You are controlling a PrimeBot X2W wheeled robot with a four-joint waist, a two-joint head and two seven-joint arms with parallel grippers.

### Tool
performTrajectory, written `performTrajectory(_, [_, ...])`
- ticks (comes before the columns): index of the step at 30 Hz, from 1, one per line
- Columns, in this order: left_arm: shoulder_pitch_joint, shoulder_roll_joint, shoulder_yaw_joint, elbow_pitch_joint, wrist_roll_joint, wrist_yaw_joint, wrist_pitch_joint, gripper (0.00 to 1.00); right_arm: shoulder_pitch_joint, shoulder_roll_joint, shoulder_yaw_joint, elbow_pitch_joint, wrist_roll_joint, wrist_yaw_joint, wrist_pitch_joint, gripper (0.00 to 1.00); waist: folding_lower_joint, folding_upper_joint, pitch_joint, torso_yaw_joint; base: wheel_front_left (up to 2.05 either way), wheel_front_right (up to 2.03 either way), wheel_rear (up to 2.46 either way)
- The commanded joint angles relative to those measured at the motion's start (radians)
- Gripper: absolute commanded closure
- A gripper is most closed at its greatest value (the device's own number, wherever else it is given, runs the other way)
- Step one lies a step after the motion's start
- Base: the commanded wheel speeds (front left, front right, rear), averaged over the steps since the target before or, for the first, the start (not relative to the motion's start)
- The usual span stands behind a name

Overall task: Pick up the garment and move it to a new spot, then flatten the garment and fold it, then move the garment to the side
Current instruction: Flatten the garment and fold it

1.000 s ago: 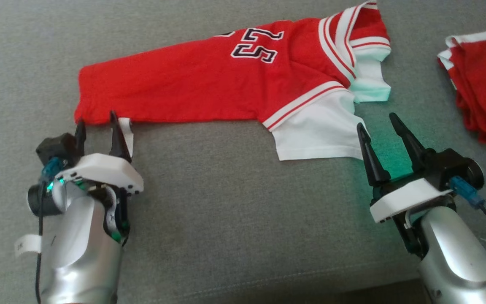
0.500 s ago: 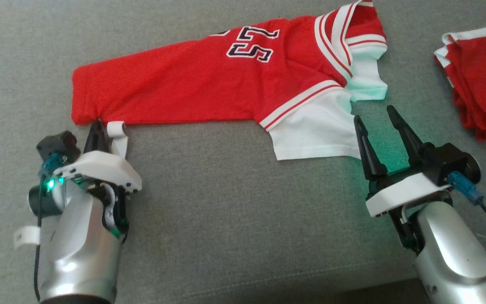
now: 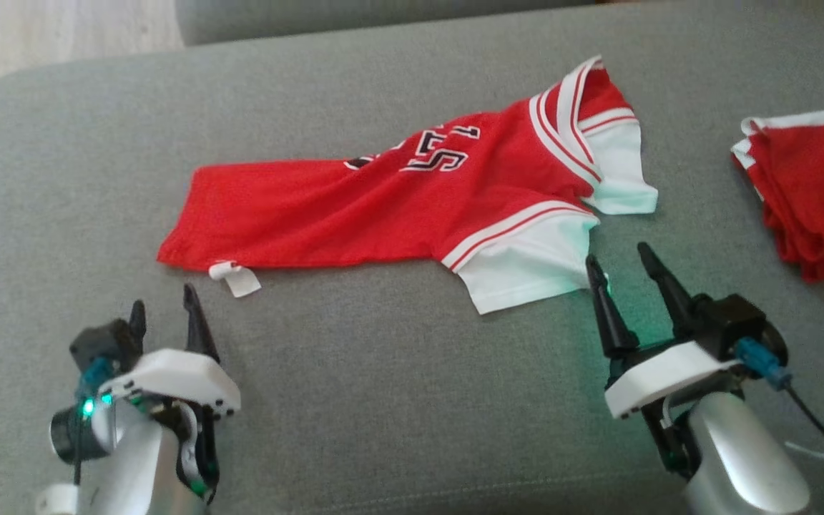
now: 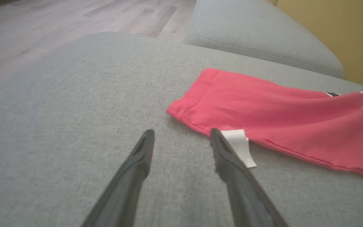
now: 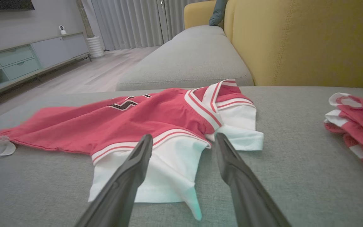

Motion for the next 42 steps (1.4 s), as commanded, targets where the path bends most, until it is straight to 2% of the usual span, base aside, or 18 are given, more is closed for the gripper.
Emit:
performTrajectory(1, [-0.009,0.021,0.026,-0.043,0.012,0.008,-0.005,0.0,-0.005,0.015,0.02,-0.023,0.004,0.007,-0.005,0.0,0.0,0.0,-0.028,0.016,0.0,0.0,0.0])
performTrajectory(9, [0.112,0.021,-0.008,-0.166,0.114,0.022,-0.005,0.0,0.044,0.054,-0.014,-0.017,-0.008,0.007,-0.005,0.0,0.0,0.0,-0.087,0.032,0.0,0.0,0.0])
performTrajectory(15, [0.172,0.021,-0.03,-0.196,0.118,0.026,-0.005,0.0,0.075,0.072,-0.064,0.011,-0.034,0.007,-0.005,0.0,0.0,0.0,-0.104,0.042,0.0,0.0,0.0])
performTrajectory(34, [0.131,0.021,-0.094,-0.202,0.105,0.022,-0.005,0.0,-0.001,0.077,-0.13,0.172,-0.071,0.007,-0.006,0.0,0.0,0.0,-0.033,0.091,0.0,0.0,0.0])
performTrajectory(37, [0.123,0.021,-0.098,-0.2,0.102,0.019,-0.005,0.0,-0.01,0.077,-0.142,0.191,-0.08,0.007,-0.006,0.13,0.0,0.0,-0.022,0.1,0.0,0.0,0.0])
performTrajectory(38, [0.118,0.021,-0.101,-0.2,0.1,0.018,-0.005,0.0,-0.017,0.077,-0.146,0.196,-0.081,0.007,-0.006,0.21,0.0,0.0,-0.016,0.105,0.0,0.0,0.0])
performTrajectory(42, [0.119,0.021,-0.1,-0.195,0.092,0.016,-0.005,0.0,-0.023,0.077,-0.151,0.199,-0.092,0.007,-0.006,0.18,0.0,0.0,-0.01,0.112,0.0,0.0,0.0])
